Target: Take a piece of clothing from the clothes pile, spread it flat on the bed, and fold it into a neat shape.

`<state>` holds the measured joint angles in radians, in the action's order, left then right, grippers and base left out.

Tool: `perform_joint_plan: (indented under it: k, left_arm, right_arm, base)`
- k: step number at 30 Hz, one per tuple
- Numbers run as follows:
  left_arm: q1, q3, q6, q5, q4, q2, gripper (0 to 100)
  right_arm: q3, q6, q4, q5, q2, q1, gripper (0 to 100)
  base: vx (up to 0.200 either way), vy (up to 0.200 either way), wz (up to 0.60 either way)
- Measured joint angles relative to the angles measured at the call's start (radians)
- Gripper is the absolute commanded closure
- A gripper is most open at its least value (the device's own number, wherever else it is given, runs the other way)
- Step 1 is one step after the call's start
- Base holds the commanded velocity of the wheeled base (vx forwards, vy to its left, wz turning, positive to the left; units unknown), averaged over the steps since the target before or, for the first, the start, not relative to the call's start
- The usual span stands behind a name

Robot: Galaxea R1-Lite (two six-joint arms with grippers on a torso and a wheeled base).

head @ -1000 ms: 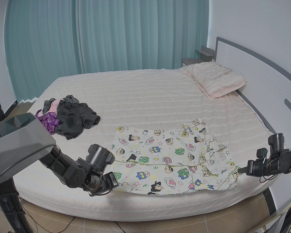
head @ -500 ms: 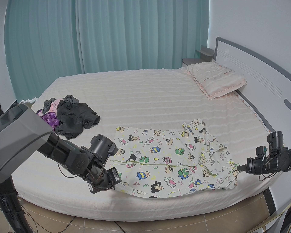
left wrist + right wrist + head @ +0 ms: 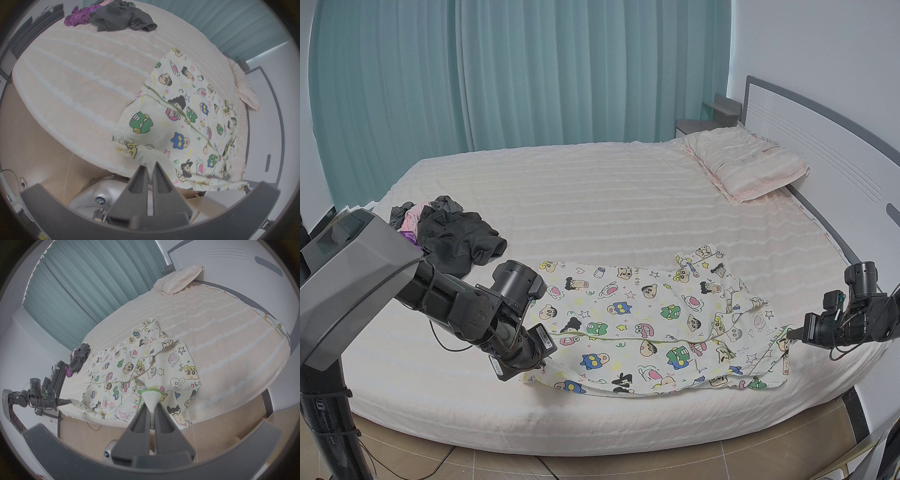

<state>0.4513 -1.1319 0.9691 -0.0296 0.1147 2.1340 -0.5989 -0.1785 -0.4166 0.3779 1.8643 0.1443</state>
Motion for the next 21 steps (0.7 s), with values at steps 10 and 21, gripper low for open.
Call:
perform_joint_plan:
  k: [10,21]
  left_arm:
    - [-0.039,-0.127,0.059,0.0,-0.001,0.055,100]
    - [-0.069,-0.272,0.092,0.01,0.009,0.153,100]
  right_arm:
    - [-0.096,-0.015,-0.003,-0.03,0.078,0.003,100]
    - [-0.188,-0.086,-0.006,-0.032,0.13,0.0,100]
  base:
    - [0.0,0.0,0.0]
    - [0.0,0.0,0.0]
